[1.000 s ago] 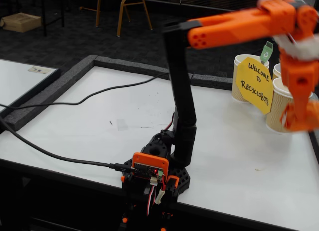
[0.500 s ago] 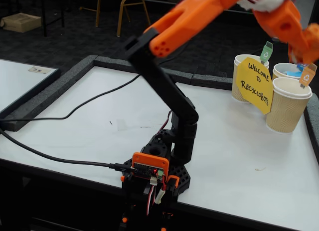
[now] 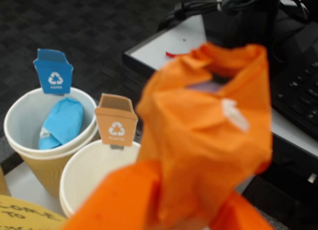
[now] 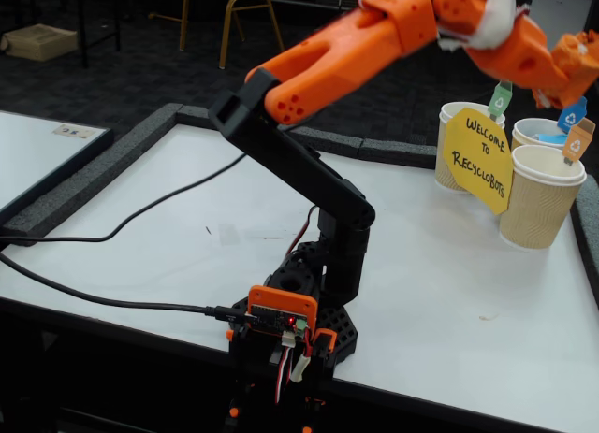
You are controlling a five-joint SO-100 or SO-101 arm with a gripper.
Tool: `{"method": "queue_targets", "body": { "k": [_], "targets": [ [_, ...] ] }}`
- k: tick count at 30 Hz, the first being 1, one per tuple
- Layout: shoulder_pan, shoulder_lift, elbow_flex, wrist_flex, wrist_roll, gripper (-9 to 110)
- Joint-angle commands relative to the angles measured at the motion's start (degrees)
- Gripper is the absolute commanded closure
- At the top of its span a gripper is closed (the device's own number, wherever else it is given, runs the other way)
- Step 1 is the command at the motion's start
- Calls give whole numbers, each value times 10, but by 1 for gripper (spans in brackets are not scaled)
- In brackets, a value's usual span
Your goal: Sort rubbish by color.
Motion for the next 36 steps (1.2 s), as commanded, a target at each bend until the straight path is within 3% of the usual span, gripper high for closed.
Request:
{"method": "queue_targets", "body": {
  "k": [1,36],
  "targets": [
    [-12,-4,6,-97,3,101],
    [-58,-305,-166,-207,3,101]
  ]
}}
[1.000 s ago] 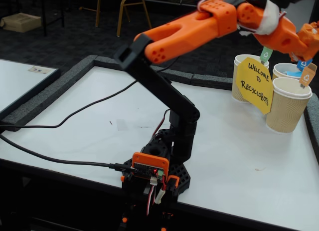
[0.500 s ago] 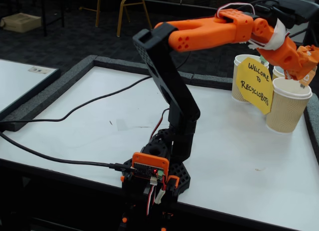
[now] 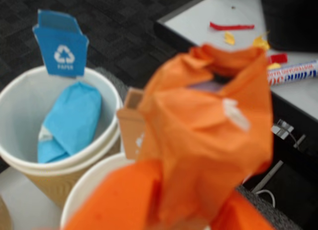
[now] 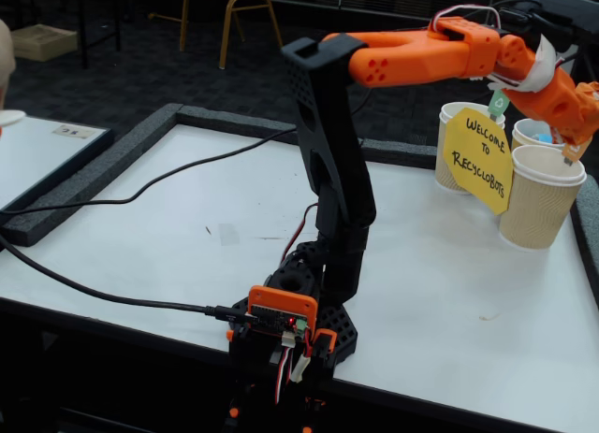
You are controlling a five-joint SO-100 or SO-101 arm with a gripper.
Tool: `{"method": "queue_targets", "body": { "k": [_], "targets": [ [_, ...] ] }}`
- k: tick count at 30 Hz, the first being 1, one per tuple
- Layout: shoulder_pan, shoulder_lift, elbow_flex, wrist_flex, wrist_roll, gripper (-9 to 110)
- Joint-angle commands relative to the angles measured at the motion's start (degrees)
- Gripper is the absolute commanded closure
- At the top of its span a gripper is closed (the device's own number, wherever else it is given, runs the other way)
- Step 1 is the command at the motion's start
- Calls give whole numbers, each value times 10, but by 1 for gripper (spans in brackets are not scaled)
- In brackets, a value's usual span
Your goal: Sort rubbish by color.
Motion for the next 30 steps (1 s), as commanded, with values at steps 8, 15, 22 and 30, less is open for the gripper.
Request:
{"method": "queue_targets", "body": {
  "k": [8,15,22,30],
  "targets": [
    [-12,4,-91,-11,3,84],
    [-12,11,-93,23,3,78],
    [-12,25,-102,48,3,86],
    [-11,66,-121,94,3,101]
  ]
}}
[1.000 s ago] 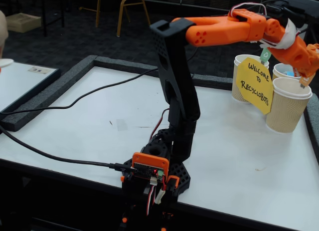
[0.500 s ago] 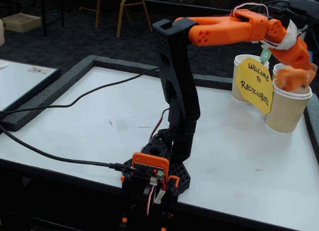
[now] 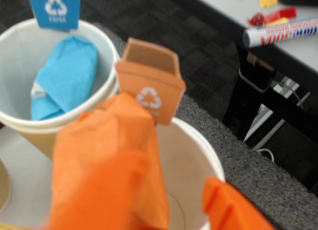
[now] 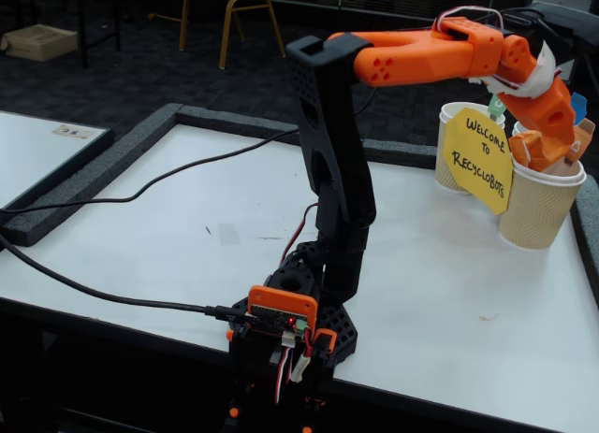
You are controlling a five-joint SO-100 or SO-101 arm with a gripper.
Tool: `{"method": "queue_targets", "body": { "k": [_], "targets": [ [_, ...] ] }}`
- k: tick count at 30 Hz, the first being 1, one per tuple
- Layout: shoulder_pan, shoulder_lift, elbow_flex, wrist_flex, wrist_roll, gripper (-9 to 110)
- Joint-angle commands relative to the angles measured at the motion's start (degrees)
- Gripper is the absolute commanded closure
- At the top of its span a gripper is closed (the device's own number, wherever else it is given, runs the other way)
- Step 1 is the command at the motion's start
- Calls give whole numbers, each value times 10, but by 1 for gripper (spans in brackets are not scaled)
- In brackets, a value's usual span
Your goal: Sort rubbish by color.
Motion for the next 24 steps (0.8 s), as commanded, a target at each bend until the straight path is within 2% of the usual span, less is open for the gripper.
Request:
{"method": "queue_targets", "body": {
  "k": [1,13,24],
  "targets": [
    [-11,91,-100,21,3,101],
    [-13,330,-17,122,3,101],
    [-62,503,17,300,9,101]
  ]
}}
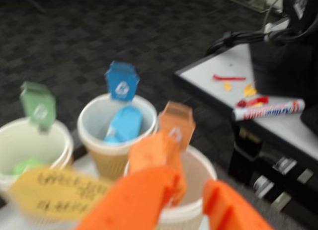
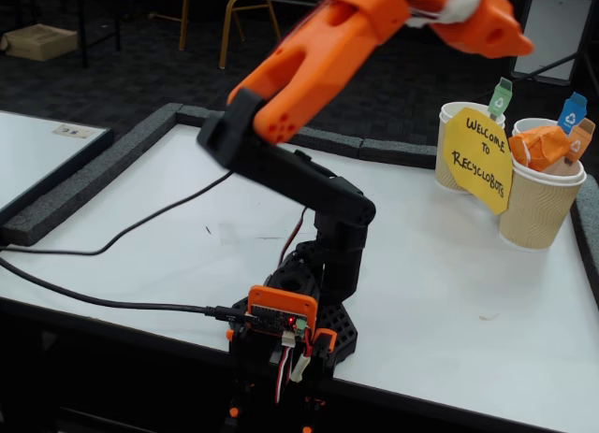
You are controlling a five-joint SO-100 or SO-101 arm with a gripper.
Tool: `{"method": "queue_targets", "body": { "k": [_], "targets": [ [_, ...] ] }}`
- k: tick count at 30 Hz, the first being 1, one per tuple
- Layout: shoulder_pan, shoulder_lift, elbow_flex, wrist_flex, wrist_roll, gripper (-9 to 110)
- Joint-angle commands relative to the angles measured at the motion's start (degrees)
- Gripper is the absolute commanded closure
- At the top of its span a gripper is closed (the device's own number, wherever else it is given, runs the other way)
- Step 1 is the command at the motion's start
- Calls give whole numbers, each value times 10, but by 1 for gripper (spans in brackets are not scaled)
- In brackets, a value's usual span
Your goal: Sort rubbish by color.
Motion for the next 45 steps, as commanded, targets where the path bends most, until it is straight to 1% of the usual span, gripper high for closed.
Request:
{"method": "queue_targets", "body": {
  "k": [1,8,11,17,26,31,45],
  "targets": [
    [-28,77,-15,61,9,101],
    [-76,143,-33,199,11,101],
    [-100,146,-61,253,42,101],
    [-105,153,-69,280,95,101],
    [-114,155,-63,286,134,101],
    [-157,153,-46,278,169,101],
    [-287,150,74,178,262,101]
  ]
}}
